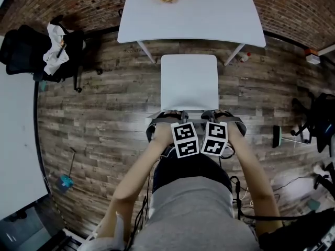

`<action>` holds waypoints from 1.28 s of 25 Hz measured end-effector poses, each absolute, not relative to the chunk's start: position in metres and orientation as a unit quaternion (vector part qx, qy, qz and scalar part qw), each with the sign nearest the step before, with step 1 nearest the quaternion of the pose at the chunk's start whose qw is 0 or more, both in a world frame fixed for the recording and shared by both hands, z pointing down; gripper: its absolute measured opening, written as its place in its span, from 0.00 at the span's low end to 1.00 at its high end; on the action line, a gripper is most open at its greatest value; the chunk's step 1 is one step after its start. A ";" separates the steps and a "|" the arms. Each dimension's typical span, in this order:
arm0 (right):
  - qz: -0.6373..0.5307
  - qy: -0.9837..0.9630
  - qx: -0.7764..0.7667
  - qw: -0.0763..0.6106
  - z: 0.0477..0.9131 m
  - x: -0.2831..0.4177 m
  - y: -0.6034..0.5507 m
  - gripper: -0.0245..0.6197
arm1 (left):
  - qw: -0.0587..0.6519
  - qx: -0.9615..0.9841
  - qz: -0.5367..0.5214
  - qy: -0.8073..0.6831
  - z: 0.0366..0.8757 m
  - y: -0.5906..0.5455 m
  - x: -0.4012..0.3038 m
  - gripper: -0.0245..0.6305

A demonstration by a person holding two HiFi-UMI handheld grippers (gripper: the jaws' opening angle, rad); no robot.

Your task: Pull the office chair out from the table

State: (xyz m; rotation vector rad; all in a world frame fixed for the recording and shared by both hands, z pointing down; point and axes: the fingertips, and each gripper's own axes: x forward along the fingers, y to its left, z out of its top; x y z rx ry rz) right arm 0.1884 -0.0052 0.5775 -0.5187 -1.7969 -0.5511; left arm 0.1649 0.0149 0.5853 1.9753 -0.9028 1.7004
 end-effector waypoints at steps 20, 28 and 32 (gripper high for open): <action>-0.197 -0.823 -0.200 0.494 0.548 0.189 0.016 0.35 | 0.198 0.740 0.486 -0.421 0.555 0.024 0.169 0.35; 0.127 -0.983 0.048 0.126 0.373 0.132 -0.074 0.09 | 0.204 0.702 0.049 -0.681 0.379 -0.019 0.082 0.18; 0.186 -0.966 0.174 0.049 0.346 0.128 -0.105 0.06 | 0.127 0.605 0.008 -0.786 0.342 -0.024 0.043 0.06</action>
